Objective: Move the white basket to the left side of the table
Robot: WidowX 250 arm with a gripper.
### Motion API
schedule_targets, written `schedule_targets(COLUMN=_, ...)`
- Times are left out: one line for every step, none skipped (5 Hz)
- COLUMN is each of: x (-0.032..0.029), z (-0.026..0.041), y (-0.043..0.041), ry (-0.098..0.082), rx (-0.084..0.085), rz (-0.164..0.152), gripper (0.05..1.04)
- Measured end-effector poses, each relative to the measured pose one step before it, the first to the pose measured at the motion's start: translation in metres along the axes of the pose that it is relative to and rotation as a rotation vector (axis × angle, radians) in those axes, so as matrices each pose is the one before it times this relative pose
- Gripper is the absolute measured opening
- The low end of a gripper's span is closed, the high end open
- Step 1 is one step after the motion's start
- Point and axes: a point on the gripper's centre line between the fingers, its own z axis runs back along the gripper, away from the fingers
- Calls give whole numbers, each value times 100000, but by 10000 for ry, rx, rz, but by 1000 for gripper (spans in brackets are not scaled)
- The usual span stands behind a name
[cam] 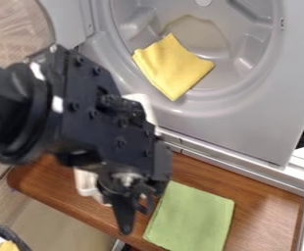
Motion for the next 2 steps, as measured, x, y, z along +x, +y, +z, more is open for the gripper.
schedule_targets(x=-2342, z=-2059, y=945, ry=1399, rx=-178, rz=2147, gripper=95)
schedule_targets(x=-382, z=-2600, y=1505, ry=717, rx=-235, rz=2186, gripper=95)
